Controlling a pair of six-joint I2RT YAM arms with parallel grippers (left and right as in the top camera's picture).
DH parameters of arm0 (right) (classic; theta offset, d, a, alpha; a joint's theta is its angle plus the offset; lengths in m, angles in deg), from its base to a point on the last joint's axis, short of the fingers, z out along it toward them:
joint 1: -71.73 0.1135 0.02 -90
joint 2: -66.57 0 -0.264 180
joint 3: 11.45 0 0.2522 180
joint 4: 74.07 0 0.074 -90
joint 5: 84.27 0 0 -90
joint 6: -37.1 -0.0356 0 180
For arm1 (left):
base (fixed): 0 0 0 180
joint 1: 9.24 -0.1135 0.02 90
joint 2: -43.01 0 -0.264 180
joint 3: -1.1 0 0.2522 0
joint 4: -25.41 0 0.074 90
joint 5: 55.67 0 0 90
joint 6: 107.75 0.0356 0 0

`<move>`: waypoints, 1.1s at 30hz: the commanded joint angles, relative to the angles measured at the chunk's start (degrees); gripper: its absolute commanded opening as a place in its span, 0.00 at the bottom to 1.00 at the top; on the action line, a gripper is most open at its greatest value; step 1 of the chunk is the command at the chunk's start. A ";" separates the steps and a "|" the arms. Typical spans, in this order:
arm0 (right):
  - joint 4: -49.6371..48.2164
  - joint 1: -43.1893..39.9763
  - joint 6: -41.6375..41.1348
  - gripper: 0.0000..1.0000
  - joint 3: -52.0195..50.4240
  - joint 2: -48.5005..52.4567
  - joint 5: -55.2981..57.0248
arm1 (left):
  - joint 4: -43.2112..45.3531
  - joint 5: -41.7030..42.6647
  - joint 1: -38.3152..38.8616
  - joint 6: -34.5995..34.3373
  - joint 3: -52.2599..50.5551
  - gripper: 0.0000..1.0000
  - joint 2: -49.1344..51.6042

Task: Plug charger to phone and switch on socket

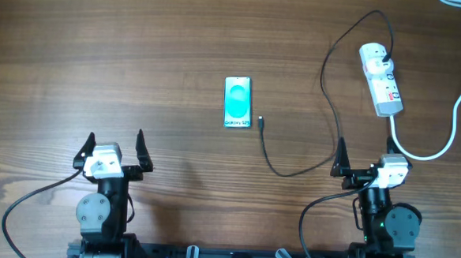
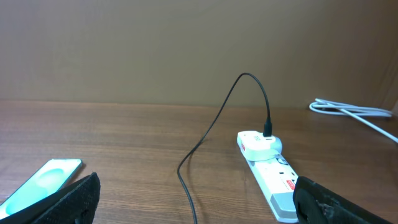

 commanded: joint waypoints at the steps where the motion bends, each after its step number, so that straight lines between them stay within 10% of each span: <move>1: -0.13 0.24 -0.83 1.00 -0.07 -0.24 0.94 | -0.02 0.50 -0.15 0.85 -0.26 1.00 -0.42; 22: -0.13 0.24 -0.81 1.00 -0.07 -0.24 0.94 | 27.93 21.44 -0.15 -10.10 4.81 1.00 0.90; 28: -0.13 0.24 -0.83 1.00 -0.07 -0.24 0.94 | -2.67 24.35 -0.13 -10.03 38.97 1.00 28.35; 33: -0.13 0.24 -0.83 1.00 -0.07 -0.24 0.94 | -25.70 47.47 -0.15 -11.43 63.78 1.00 54.90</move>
